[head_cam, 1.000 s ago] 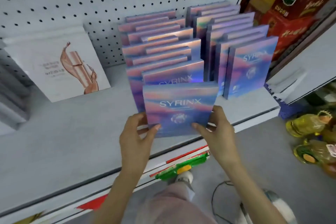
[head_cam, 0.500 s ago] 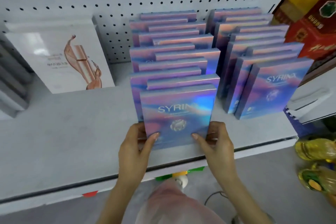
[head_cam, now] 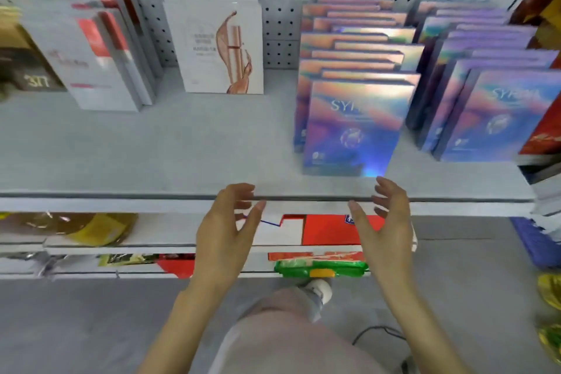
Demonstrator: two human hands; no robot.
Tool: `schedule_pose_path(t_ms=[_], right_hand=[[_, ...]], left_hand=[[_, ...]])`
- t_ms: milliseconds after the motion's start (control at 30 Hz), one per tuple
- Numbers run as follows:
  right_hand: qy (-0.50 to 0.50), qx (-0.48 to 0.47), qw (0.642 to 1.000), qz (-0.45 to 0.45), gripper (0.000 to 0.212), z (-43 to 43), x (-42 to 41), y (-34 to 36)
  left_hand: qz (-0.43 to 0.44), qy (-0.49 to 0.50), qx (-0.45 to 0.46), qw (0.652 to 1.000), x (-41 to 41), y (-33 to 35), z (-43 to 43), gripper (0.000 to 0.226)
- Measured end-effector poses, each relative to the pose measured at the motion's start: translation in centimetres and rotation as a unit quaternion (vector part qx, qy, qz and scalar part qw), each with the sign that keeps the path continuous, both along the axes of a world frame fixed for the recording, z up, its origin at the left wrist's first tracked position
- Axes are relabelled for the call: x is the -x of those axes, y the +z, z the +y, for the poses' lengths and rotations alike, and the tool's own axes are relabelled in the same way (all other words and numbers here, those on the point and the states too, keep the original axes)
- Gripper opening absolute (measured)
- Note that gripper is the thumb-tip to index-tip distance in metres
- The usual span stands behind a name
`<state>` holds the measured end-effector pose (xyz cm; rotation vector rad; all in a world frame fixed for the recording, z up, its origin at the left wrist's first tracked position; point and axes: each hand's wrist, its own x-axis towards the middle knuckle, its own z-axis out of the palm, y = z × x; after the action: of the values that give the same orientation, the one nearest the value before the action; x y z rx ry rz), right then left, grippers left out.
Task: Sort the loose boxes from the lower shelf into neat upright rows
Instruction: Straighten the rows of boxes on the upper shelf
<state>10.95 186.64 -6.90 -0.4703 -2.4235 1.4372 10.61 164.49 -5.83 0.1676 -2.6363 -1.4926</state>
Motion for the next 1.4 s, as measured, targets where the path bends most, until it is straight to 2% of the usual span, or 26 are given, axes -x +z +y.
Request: schedule_pose_path(t_ms=[100,200,333,467,633,867,967,1167,1400], right_hand=[[0.107,-0.032,0.993,-0.049,0.055,-2.8,-3.8,-0.3],[0.164,0.002,0.982,-0.091,0.058,-6.1,-7.7,-0.8],[0.251,0.01,0.956,-0.155,0.061,-11.1,-12.6,-2.0],[0.325,-0.025,0.93,-0.17,0.049,-15.2,-14.6,-2.5],[0.372,-0.057,0.909,-0.178,0.045,-21.1,-13.6,-1.8],[0.41,-0.056,0.892,-0.181,0.043,-36.3,-8.2,-1.2],[0.397,-0.041,0.901,-0.171,0.04,-44.6,-5.6,-0.5],[0.366,-0.01,0.922,-0.126,0.039,-58.3,-0.6,3.6],[0.314,-0.033,0.946,-0.074,0.04,-63.9,6.6,6.9]], left_hand=[[-0.03,0.026,-0.005,0.999,-5.7,-1.5,-3.1,0.019],[-0.08,0.063,-0.053,0.993,-11.2,-2.9,-6.0,0.018],[-0.103,0.115,-0.048,0.987,-17.5,-2.9,-10.2,0.033],[-0.118,0.166,-0.043,0.978,-20.5,-3.0,-14.5,0.041],[-0.123,0.181,-0.067,0.974,-21.6,-3.9,-19.4,0.037],[-0.105,0.185,-0.112,0.971,-19.5,-3.7,-32.4,0.032],[-0.103,0.17,-0.1,0.975,-16.9,-2.0,-41.5,0.033],[-0.032,0.152,-0.062,0.986,-8.8,3.4,-57.7,0.033],[0.017,0.091,-0.071,0.993,1.9,6.5,-63.8,0.031]])
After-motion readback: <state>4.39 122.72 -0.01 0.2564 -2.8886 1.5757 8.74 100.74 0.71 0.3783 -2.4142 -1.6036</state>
